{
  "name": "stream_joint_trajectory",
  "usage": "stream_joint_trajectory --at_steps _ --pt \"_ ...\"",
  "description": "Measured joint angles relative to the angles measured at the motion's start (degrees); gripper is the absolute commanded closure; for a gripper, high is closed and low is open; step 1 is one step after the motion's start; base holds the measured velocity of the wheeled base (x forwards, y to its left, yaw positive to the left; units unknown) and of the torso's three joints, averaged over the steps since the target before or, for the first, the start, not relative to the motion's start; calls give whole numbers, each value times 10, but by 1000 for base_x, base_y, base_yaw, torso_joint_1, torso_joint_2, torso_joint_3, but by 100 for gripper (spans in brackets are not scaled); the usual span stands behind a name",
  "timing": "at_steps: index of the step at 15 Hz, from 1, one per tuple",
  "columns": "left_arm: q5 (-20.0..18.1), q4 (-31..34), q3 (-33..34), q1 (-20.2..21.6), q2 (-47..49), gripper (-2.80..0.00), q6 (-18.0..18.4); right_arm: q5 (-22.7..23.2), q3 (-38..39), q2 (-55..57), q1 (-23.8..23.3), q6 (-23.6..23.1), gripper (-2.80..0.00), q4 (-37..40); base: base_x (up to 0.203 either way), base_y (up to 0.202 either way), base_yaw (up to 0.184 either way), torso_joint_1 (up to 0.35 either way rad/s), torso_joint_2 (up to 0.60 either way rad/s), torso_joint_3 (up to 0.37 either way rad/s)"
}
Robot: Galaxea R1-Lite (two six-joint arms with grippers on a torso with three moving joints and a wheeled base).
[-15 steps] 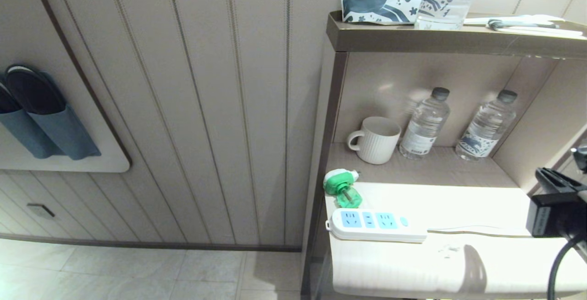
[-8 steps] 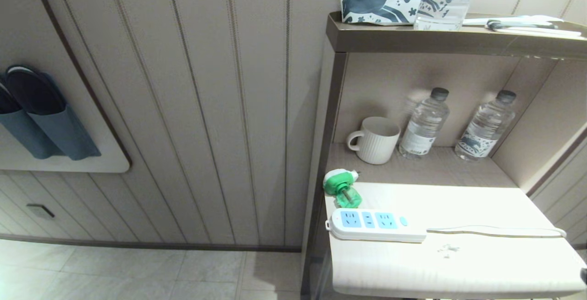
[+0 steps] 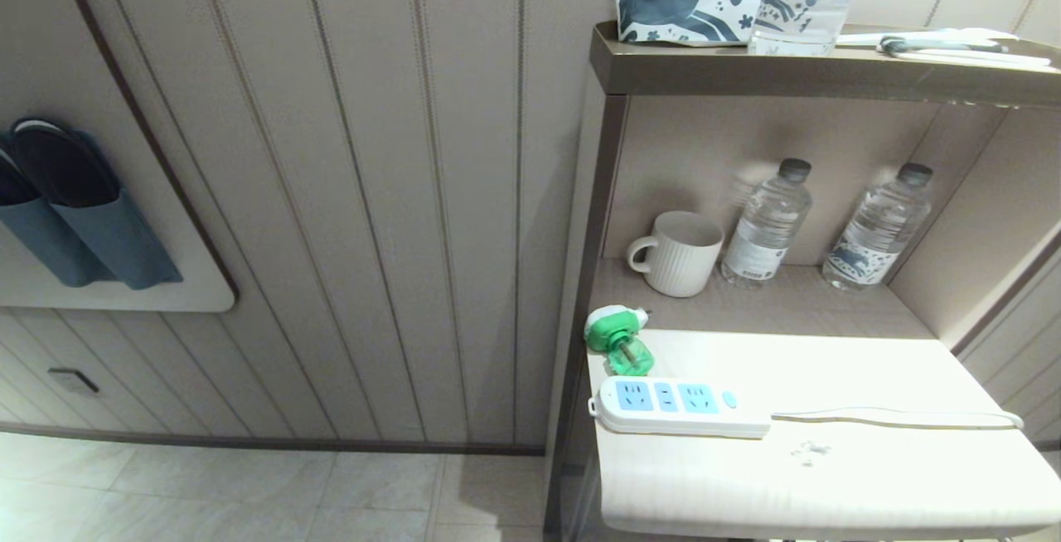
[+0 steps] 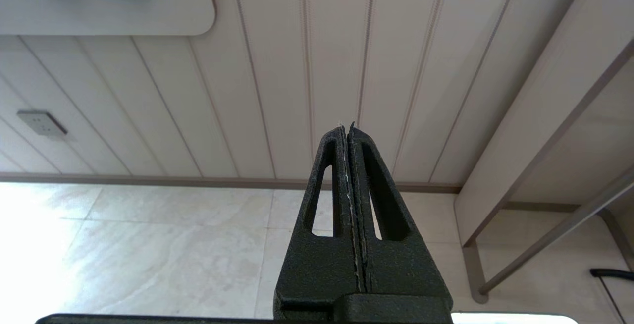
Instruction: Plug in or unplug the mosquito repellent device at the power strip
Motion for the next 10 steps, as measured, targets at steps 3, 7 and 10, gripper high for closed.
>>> stream_joint_trajectory --at_steps 3,7,10 --pt "0 0 0 0 0 0 0 5 1 -69 0 -4 0 10 0 0 0 0 0 0" --pt "0 0 0 0 0 0 0 -1 1 -98 3 40 0 42 0 0 0 0 0 0" --pt "0 0 0 0 0 0 0 -1 1 -103 3 42 0 43 0 0 0 0 0 0"
